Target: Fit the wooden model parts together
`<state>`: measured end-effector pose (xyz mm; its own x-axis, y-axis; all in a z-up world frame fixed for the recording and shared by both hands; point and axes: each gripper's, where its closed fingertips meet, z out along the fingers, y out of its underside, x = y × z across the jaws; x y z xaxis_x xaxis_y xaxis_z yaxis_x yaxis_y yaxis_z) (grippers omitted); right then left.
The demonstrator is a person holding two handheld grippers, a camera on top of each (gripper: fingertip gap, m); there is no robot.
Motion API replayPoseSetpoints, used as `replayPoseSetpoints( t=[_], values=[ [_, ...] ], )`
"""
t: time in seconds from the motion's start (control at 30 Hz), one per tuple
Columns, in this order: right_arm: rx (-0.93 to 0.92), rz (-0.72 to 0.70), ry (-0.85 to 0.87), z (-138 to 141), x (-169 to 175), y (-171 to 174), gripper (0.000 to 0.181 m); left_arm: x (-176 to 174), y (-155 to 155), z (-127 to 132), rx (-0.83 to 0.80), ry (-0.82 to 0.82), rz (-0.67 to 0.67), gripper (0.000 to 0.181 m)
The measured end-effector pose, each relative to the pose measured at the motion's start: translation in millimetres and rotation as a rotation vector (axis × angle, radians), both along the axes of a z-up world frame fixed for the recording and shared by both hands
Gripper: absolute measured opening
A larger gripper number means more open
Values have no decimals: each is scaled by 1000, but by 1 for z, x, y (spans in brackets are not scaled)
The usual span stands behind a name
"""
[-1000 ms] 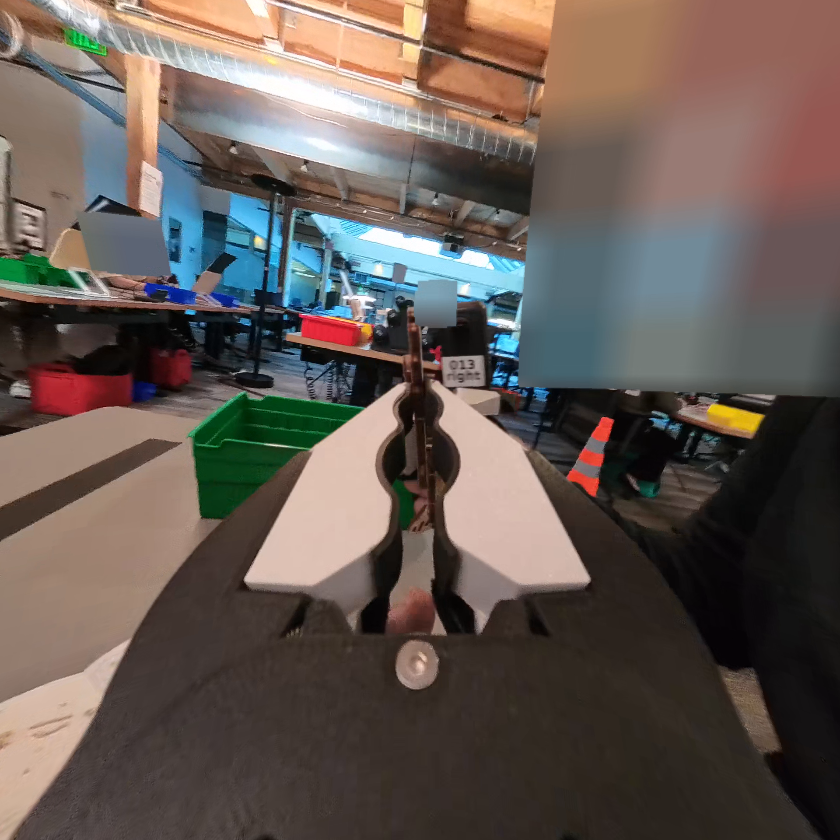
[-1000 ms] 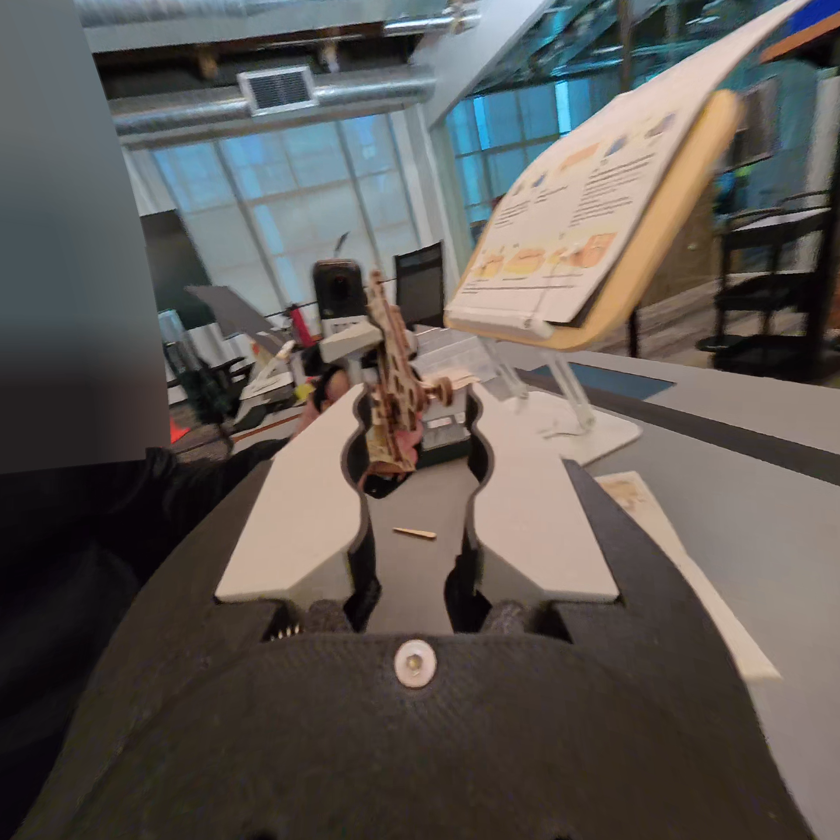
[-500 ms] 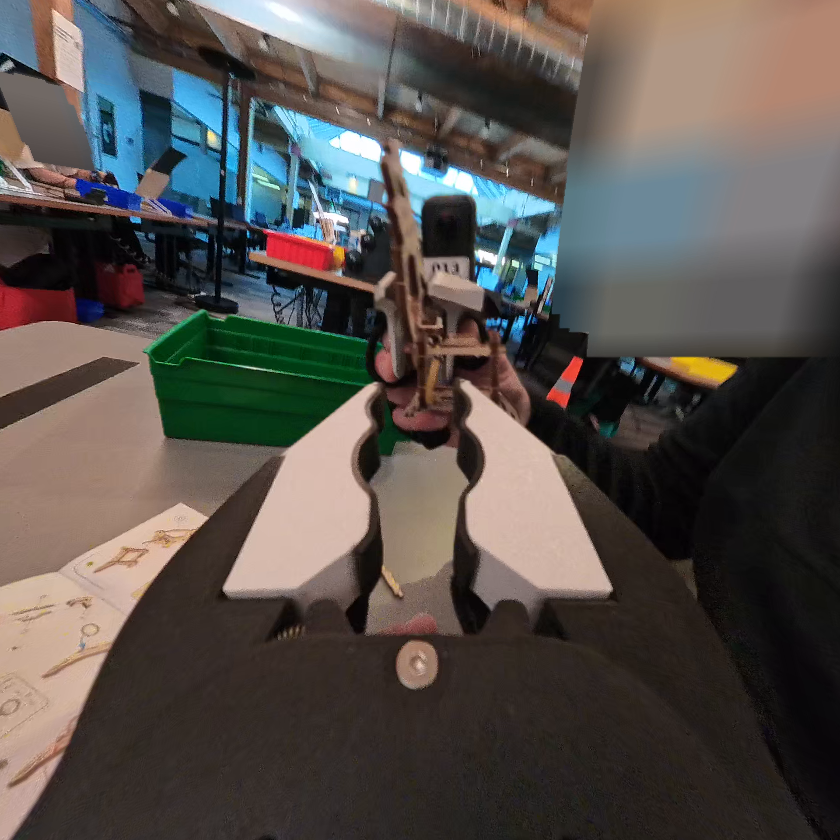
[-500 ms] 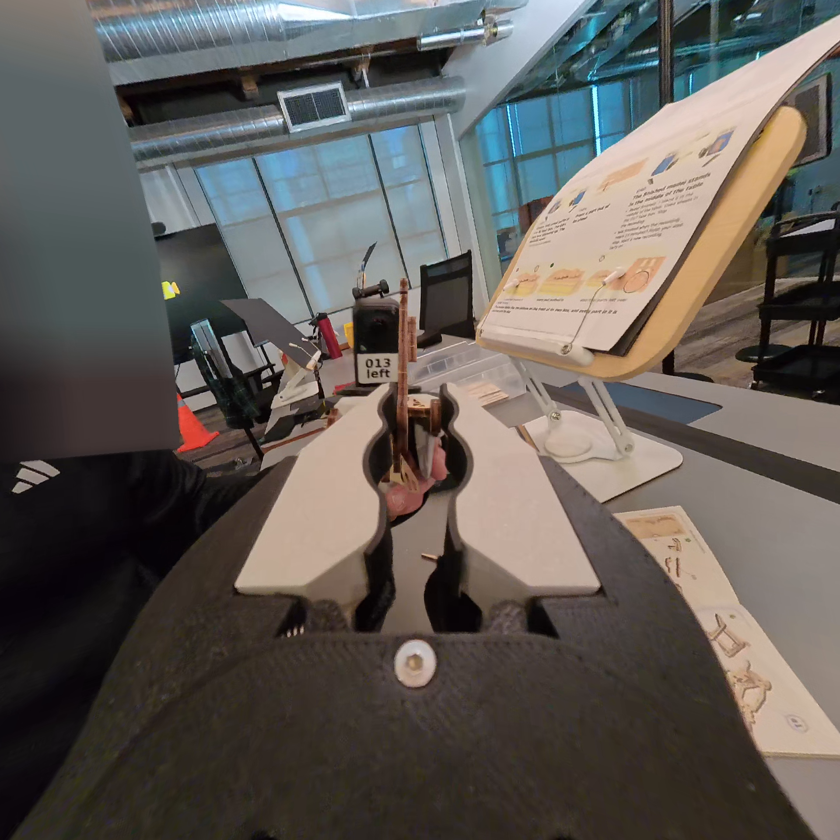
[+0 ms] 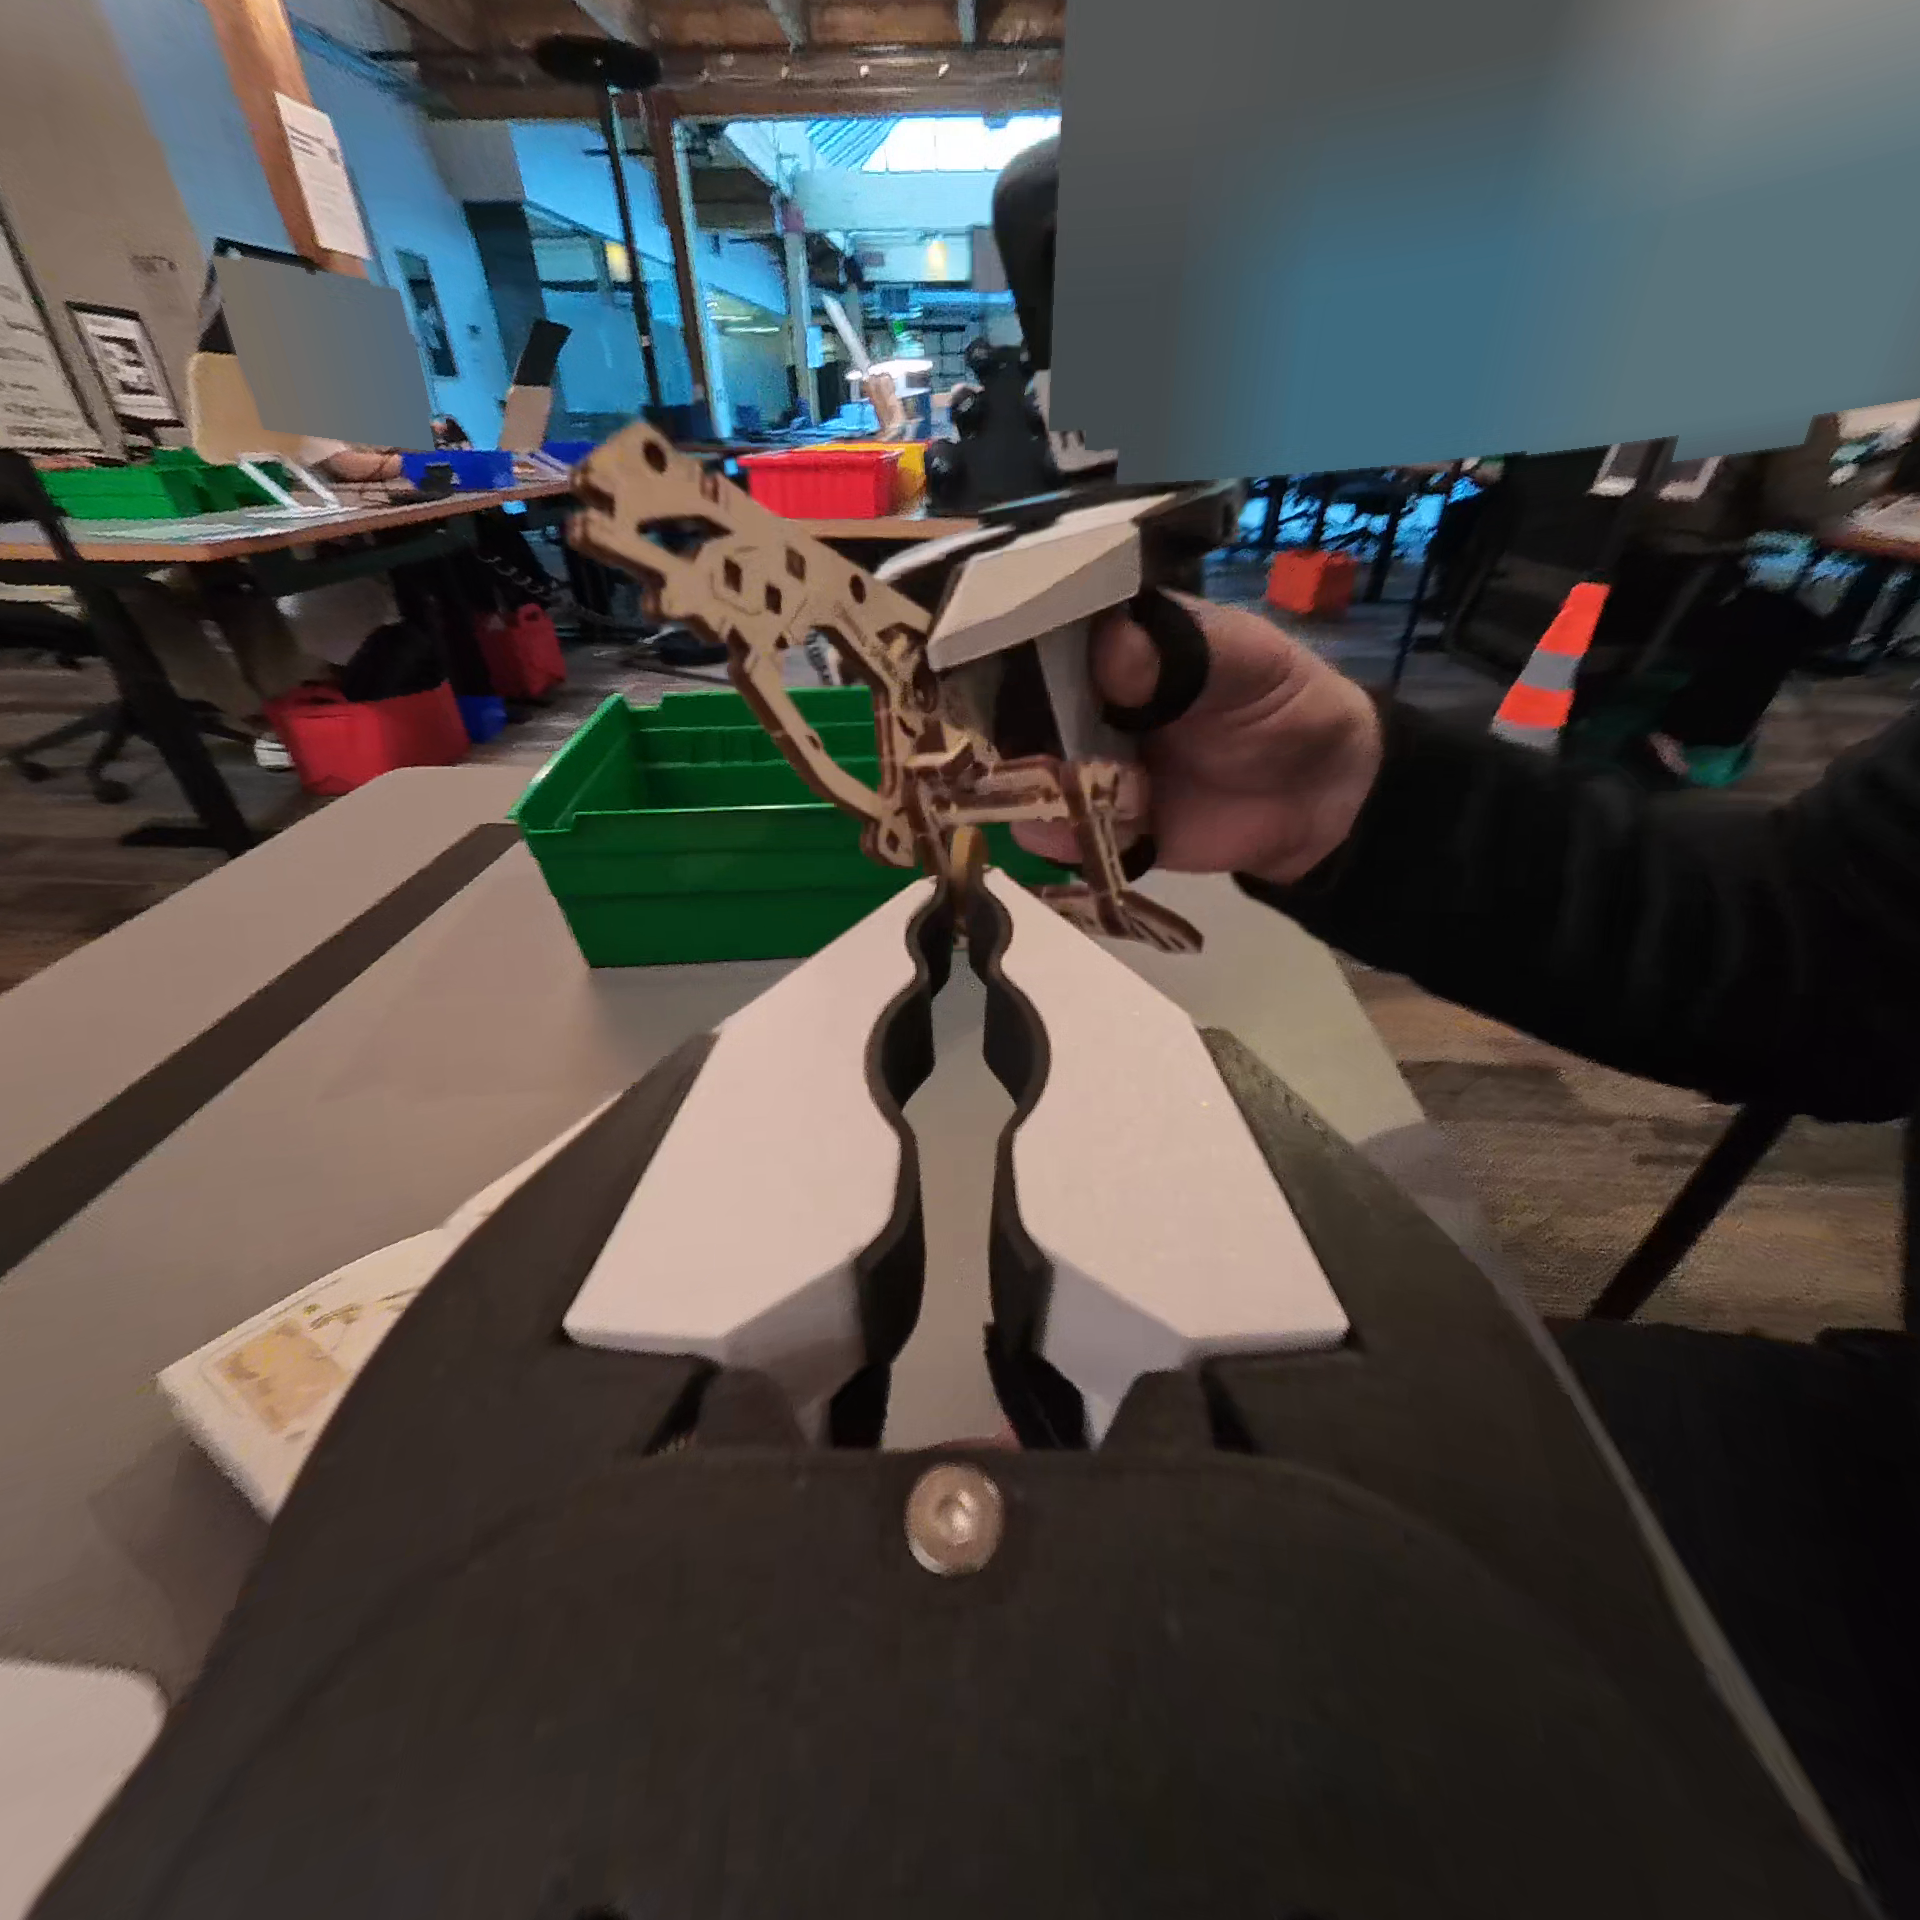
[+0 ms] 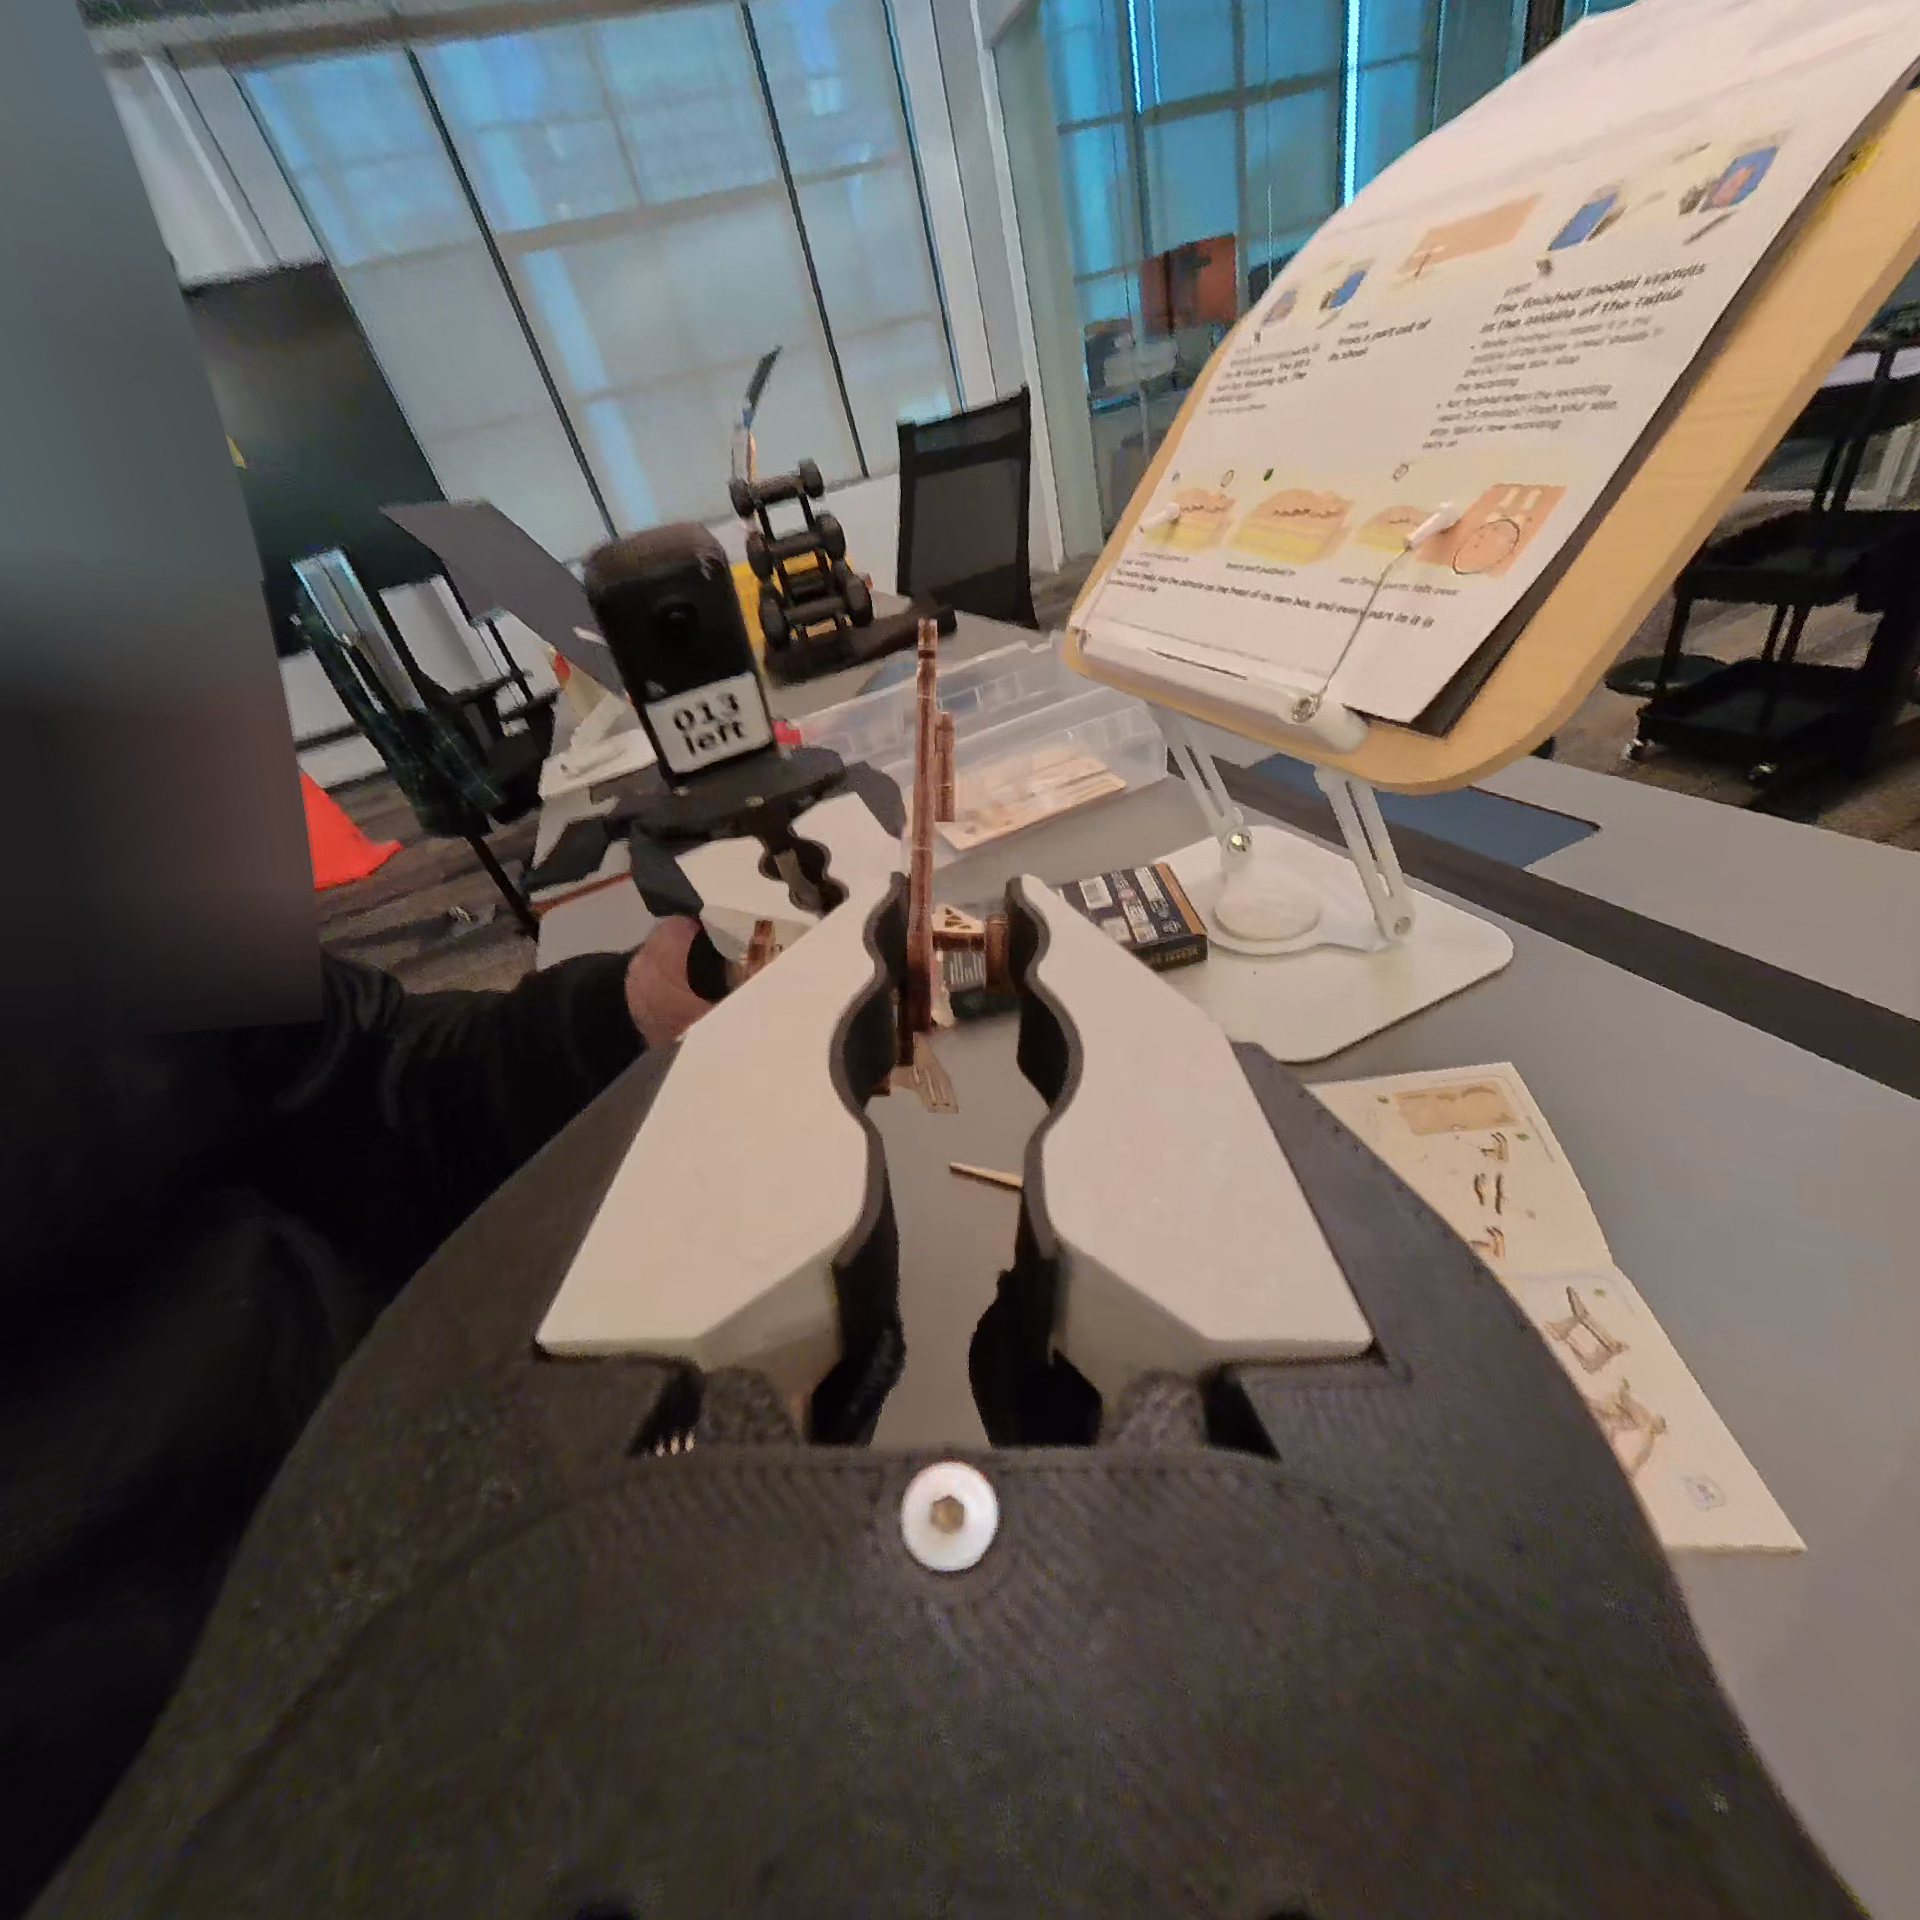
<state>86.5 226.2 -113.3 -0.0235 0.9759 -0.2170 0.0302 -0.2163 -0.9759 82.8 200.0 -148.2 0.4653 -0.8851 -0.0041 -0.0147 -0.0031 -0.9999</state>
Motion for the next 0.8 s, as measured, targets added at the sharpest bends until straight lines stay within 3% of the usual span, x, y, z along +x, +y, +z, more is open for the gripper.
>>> replayPoseSetpoints(
  t=[0.2,0.37,0.53,0.67,0.73,0.8],
  values=[
    [71,15,-125,-7,-6,-11,14,-7,-2,-3,56,168,69,0],
    [112,4,-173,-9,-9,-14,15,-15,-3,1,53,173,102,0],
    [119,48,-198,-19,-13,-21,15,-17,-11,-9,64,247,18,0],
    [122,104,-293,-37,-15,-28,25,-12,-20,-21,88,330,-68,0],
    [91,141,-313,-43,-16,-33,12,-9,-20,-21,100,322,-87,0],
    [61,164,-303,-46,-18,-35,10,-8,-22,-26,98,345,-110,0]
  ],
)
